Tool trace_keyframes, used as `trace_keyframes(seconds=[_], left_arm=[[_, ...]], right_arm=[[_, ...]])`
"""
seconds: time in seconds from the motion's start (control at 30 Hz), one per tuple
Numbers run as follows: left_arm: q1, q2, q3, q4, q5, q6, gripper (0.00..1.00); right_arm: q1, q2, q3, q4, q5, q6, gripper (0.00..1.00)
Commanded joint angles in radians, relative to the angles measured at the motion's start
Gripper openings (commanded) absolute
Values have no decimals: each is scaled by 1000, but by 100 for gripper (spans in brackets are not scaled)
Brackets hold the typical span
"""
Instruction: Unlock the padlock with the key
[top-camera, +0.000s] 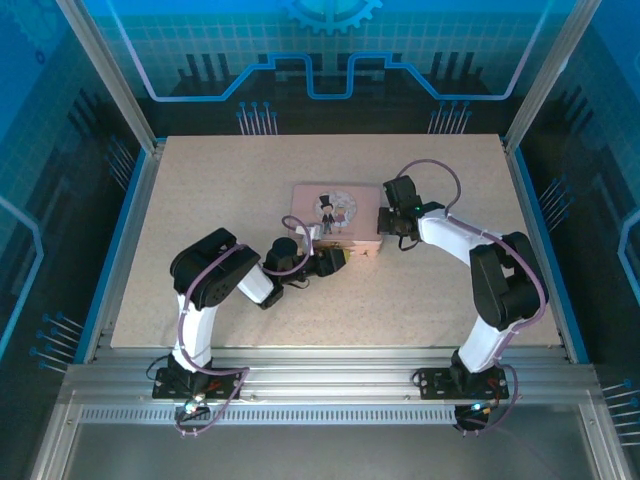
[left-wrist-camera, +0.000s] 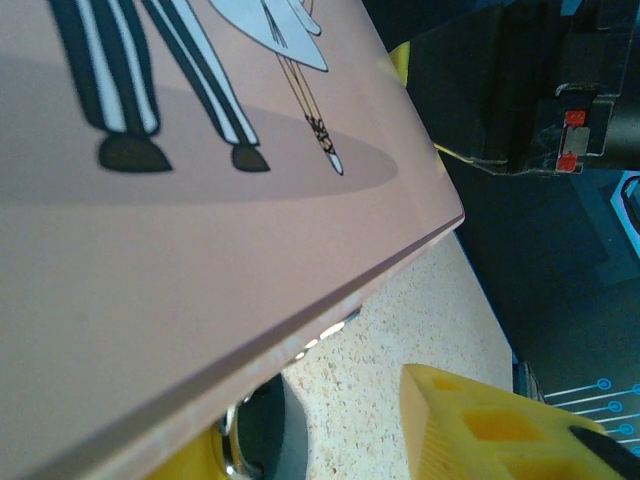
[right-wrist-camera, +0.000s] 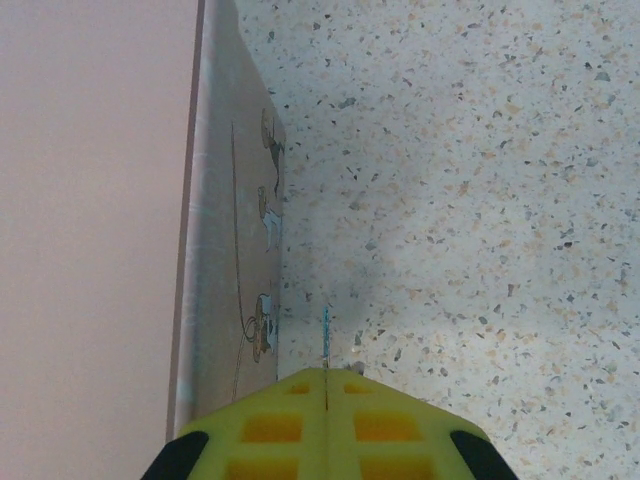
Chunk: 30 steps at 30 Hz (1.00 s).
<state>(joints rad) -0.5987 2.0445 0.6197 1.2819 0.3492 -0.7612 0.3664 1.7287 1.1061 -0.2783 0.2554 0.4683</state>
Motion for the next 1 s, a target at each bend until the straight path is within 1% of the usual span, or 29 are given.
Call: trace_keyframes(seconds=[0.0, 0.13, 0.5, 0.63, 0.67, 0.73, 0.83, 0.9, 0.97], left_arm=[[-4, 39, -7, -44, -19, -43, 38], [0, 39, -26, -41, -18, -44, 32], [27, 21, -81, -47, -5, -40, 32], [31, 11, -85, -71, 3, -25, 24], [33, 9, -84, -75, 5, -26, 24], [37, 6, -78, -85, 13, -29, 25], [39, -5, -66, -126, 19, -27, 33], [40, -11, -61, -146, 16, -21, 36], [40, -17, -58, -167, 15, -17, 37]], right_arm=[[14, 17, 32, 15, -6, 15, 0], [14, 16, 37, 10, -4, 13, 0], [15, 16, 26, 18, -5, 16, 0], [16, 13, 25, 20, -6, 15, 0], [15, 13, 24, 21, -6, 15, 0], [15, 12, 23, 21, -7, 15, 0], [15, 9, 17, 24, -7, 13, 0], [15, 7, 13, 27, -5, 13, 0], [16, 5, 9, 28, -5, 11, 0]])
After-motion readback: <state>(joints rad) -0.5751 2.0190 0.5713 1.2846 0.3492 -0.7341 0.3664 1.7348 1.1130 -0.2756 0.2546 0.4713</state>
